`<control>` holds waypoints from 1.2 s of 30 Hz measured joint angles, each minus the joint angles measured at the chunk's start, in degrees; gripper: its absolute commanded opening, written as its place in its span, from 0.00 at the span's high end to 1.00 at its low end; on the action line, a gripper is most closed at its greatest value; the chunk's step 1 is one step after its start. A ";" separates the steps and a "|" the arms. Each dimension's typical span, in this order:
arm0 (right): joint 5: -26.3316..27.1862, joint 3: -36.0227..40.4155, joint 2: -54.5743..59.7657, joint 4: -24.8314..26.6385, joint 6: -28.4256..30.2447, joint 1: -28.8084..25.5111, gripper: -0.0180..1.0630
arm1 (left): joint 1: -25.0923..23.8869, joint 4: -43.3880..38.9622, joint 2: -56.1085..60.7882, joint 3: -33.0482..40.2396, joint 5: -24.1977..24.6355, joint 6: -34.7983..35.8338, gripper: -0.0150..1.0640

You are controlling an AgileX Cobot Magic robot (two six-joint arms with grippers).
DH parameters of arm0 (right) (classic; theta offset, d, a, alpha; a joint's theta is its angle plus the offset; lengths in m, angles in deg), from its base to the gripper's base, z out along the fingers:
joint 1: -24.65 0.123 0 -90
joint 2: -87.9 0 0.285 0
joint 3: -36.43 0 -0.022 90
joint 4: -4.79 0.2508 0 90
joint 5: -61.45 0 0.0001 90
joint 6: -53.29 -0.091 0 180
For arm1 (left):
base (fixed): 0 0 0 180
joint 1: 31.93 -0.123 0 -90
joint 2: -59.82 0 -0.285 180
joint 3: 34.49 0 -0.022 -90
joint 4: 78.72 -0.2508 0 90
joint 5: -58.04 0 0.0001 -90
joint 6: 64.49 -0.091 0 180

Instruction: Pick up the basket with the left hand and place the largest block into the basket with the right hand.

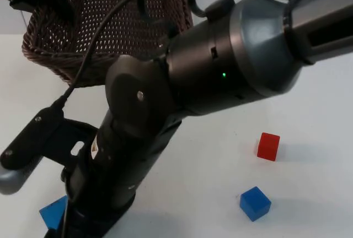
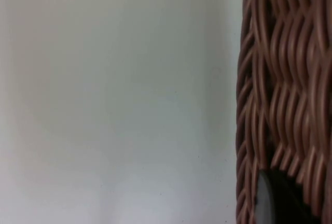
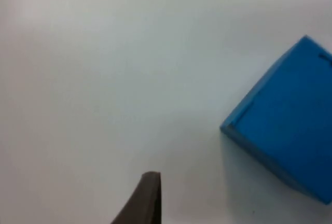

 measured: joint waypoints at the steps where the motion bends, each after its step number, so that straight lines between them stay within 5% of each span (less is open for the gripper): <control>1: 0.57 0.00 0.00 0.00 0.00 0.00 0.14 | 0.00 0.00 0.00 0.00 -0.10 0.00 0.99; 21: 5.45 -3.00 5.15 0.00 -0.30 2.17 0.15 | -0.23 -0.65 0.00 0.00 0.28 -0.69 0.99; 25: 5.58 -3.08 5.18 -0.11 -0.30 2.17 0.30 | -0.23 -0.65 0.00 0.00 0.28 -0.69 0.99; 29: 5.58 -3.08 5.18 -0.22 -1.13 2.17 0.78 | -0.23 -0.65 0.00 0.00 0.28 -0.69 0.99; 30: 5.58 -3.13 5.18 -0.21 -1.26 2.17 0.78 | -0.23 -0.65 0.00 0.00 0.28 -0.69 0.99; 32: 4.84 -3.13 5.05 -0.21 -1.35 2.17 0.98 | -0.23 -0.65 0.00 0.00 0.28 -0.69 0.99; 36: -0.34 -3.13 2.87 -0.21 0.30 2.17 0.98 | -0.23 -0.52 0.00 0.00 0.65 -0.59 0.99</control>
